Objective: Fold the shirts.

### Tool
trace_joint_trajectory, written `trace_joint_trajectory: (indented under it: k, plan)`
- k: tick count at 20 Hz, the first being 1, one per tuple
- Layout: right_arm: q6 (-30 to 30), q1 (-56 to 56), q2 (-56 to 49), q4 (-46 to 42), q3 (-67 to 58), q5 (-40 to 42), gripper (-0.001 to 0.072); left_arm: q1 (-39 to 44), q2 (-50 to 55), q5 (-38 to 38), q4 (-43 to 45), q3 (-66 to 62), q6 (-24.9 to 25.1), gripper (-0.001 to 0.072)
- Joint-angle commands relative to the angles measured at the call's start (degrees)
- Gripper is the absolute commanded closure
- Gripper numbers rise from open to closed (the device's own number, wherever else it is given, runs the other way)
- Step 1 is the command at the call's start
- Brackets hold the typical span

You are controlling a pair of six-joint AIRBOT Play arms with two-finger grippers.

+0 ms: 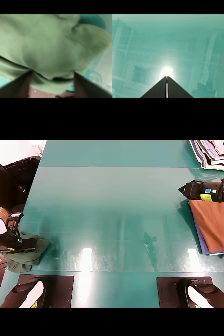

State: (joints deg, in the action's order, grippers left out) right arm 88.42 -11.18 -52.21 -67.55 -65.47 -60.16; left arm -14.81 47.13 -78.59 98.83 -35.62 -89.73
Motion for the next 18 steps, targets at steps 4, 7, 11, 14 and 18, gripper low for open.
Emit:
trace_joint_trajectory:
  k: [4, 7, 11, 14, 18]
  plan:
    - [0.00, -0.04, 0.04, 0.02, -0.28, 0.48, 0.0692, -0.22, -0.31, -1.77, 0.35, -4.87, -2.91, 0.0682]
    - [0.00, -0.04, 0.04, 0.02, -4.63, 0.92, 0.0693, -0.15, -0.31, -4.66, -4.22, -22.21, -2.84, 0.0683]
    - [0.00, -0.04, 0.02, -0.09, -13.40, 2.73, 0.0693, 0.04, -0.31, -3.65, -20.59, -45.42, -1.27, 0.0684]
    - [0.00, -0.04, 0.02, -0.13, -17.33, 3.91, 0.0693, 7.72, -0.22, -0.94, -24.11, -53.20, -1.20, 0.0685]
    - [0.00, -0.04, 0.02, -0.13, -18.45, 4.68, 0.0693, 24.39, 2.69, 2.03, -22.71, -53.99, -1.57, 0.0685]
